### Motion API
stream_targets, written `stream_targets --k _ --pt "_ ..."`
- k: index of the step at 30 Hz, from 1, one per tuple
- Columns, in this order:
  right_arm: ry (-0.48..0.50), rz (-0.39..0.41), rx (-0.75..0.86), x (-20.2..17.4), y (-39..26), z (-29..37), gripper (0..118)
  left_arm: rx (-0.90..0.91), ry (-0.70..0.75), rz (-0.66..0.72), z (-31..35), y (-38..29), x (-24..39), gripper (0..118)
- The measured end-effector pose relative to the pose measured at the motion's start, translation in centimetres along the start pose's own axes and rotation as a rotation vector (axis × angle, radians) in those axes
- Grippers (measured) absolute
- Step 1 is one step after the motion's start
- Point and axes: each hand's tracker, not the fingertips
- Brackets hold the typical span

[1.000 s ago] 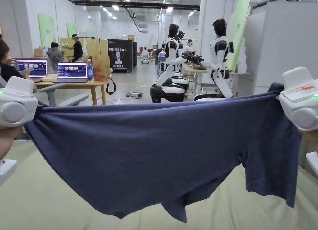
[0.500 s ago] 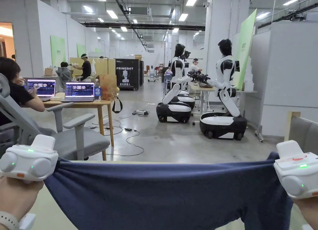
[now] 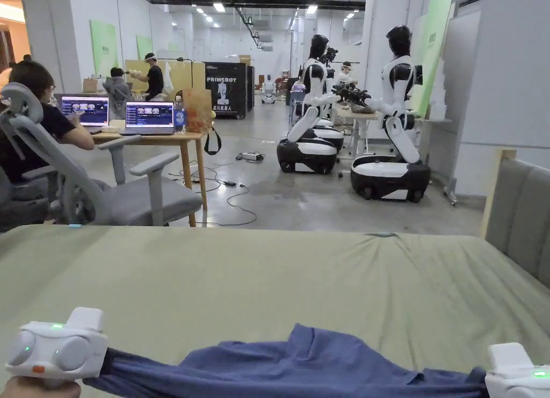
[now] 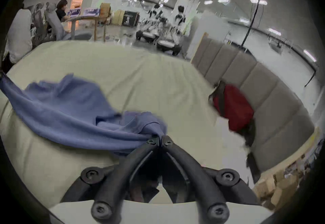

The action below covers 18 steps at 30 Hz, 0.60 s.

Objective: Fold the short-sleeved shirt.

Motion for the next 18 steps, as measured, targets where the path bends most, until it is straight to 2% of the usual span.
stream_targets --k 4,5,6,7,8,9,11,14,17,18 --pt "0.039 -0.055 -0.083 -1.3 -6.9 -1.3 1 -0.064 -0.029 0.006 -0.5 -6.0 -0.2 1" --pt "0.041 -0.033 -0.079 -1.8 -8.1 -1.4 7 -0.065 -0.057 0.039 -0.5 -7.1 -0.2 4" --pt "0.036 -0.019 -0.072 -2.2 -8.7 -1.4 24 -0.042 -0.064 0.051 -0.3 -7.7 -0.3 16" --pt "0.033 -0.015 -0.069 -2.6 -8.6 -1.1 53 0.000 -0.038 0.062 0.2 -7.9 -0.1 42" --pt "0.029 -0.030 -0.052 -2.9 -7.9 -0.4 89 0.028 0.032 0.068 1.0 -7.7 0.6 76" --pt "0.074 -0.065 -0.003 -3.5 -6.9 0.8 99 0.058 0.030 0.075 1.8 -7.2 1.3 82" --pt "0.138 -0.077 0.122 -5.5 -4.2 3.1 101 0.165 -0.036 0.065 3.8 -5.5 3.6 81" --pt "0.221 -0.053 0.272 -9.2 0.1 7.0 101 0.290 -0.082 0.021 7.0 -2.7 8.6 85" --pt "0.366 -0.102 0.330 -12.0 2.7 9.7 101 0.333 -0.198 0.029 9.0 -0.9 12.0 85" --pt "0.382 -0.099 0.352 -12.7 3.1 10.3 100 0.342 -0.219 0.022 9.5 -0.7 12.7 85"
